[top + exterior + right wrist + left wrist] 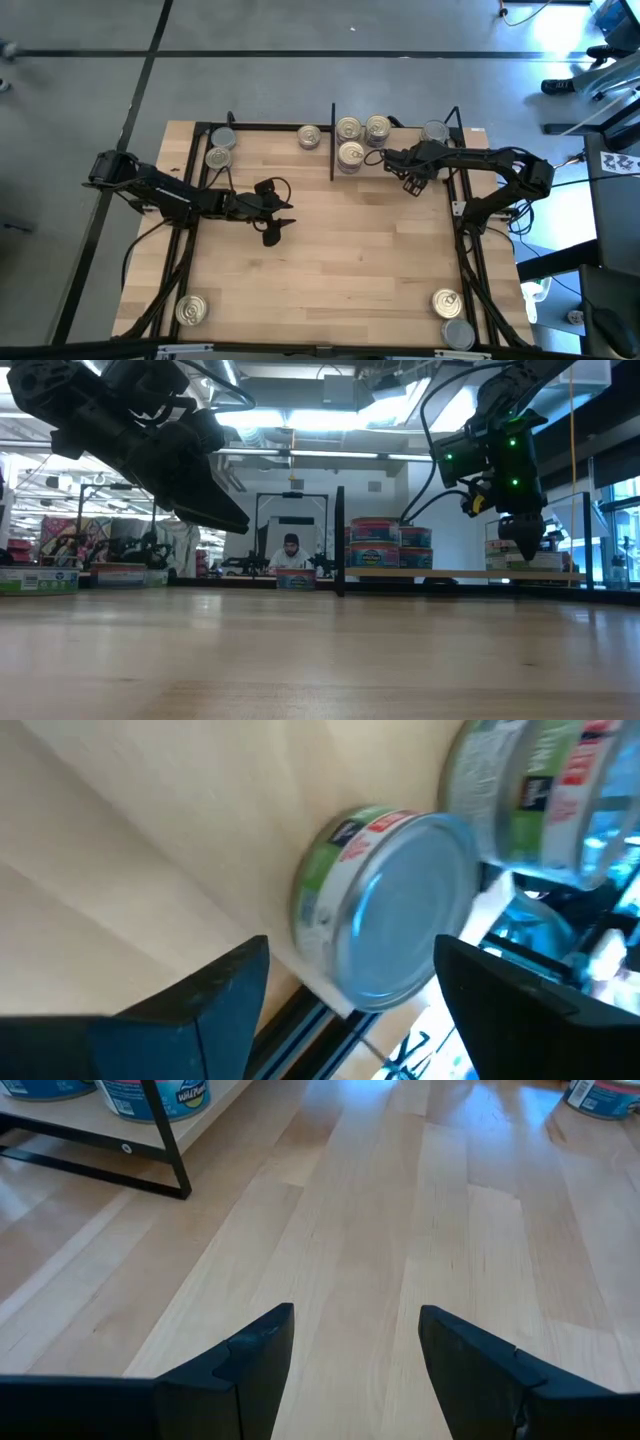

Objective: Stack canned seafood by type on shelf
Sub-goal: Put the top green tuna can on the shelf, then stack the green tuna can on top of the green tuna can

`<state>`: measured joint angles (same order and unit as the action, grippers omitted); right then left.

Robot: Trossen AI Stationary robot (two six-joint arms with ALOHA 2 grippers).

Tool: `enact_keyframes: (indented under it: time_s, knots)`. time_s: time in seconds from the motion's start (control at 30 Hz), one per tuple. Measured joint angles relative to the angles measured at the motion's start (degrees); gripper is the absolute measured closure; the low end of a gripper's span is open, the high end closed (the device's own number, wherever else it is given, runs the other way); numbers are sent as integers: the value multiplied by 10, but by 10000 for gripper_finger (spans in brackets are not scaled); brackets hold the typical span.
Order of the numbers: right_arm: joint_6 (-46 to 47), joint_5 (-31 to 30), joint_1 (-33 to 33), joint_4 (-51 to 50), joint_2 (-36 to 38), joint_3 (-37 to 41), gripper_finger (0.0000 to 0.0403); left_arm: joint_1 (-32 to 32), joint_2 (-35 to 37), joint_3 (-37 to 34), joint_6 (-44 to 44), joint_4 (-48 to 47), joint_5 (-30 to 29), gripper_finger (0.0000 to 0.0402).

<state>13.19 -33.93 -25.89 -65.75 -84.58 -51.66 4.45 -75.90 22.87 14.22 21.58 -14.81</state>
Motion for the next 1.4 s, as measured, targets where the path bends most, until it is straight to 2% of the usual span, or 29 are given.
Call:
enact_keyframes:
  time_s: [0.13,0.8,1.03,1.23,1.4]
  knots:
    - [1,-42,0,2,0,0,119,0,0,0,0,0,0,187]
    - [0,-77,-4,34,1,15,119,1,0,0,4,0,0,187]
    - [0,-127,-8,39,1,22,119,1,0,0,4,0,0,187]
    - [0,-108,10,40,2,9,119,1,0,0,4,0,0,187]
    - [7,-49,81,46,15,-39,119,1,0,0,15,0,0,187]
